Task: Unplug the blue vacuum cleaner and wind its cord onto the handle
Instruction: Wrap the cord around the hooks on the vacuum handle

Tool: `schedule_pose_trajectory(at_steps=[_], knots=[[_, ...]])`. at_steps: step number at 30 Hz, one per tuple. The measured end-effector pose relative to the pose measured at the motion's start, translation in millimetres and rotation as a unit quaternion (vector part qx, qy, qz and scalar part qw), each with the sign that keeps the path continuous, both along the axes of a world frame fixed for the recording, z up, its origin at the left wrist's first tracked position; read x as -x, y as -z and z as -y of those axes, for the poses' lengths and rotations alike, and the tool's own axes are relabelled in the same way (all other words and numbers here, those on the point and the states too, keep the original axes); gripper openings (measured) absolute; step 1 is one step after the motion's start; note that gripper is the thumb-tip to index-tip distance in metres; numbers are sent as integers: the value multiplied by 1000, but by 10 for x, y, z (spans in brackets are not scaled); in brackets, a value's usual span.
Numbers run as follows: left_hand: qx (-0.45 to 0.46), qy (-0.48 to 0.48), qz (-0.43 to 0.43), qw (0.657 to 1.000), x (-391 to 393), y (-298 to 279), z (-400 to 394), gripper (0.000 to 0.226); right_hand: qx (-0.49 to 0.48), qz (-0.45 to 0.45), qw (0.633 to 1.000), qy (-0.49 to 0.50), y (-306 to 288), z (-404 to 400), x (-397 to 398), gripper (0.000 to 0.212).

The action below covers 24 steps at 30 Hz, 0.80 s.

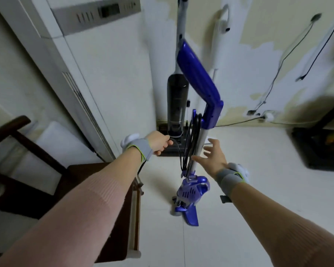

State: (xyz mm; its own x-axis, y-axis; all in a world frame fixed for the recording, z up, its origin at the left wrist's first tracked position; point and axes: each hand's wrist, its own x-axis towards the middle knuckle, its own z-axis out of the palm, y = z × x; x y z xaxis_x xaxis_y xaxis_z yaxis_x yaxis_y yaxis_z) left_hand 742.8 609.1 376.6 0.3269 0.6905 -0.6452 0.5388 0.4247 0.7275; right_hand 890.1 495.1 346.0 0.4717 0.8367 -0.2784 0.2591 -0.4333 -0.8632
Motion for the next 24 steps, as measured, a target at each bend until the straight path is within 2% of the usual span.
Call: schedule_pose_trajectory(at_steps=[7,9,12,15,18,20,22,24], knots=[[-91,-88,108,986,34,-699,59,41,-157,-17,987,23,-828,-70,-6,51],[-100,-100,133,981,13,-797,94,39,-178,12,983,42,-914,-126,-33,42],[-120,-90,155,976,-36,-900,165,37,-148,79,985,33,-936,-200,-59,32],[-163,-80,165,969,-135,-942,196,38,-137,96,986,14,-925,-270,-93,33],[-195,-118,178,957,-188,-935,181,39,-135,104,985,-5,-969,-294,-134,32],[-241,-119,160,950,-218,-908,153,40,-136,99,986,-13,-983,-297,-159,32],[-284,-79,132,946,-275,-914,177,40,-137,103,985,-18,-986,-295,-178,34],[-297,-59,123,945,-370,-928,235,40,-138,104,985,-17,-987,-289,-196,35]])
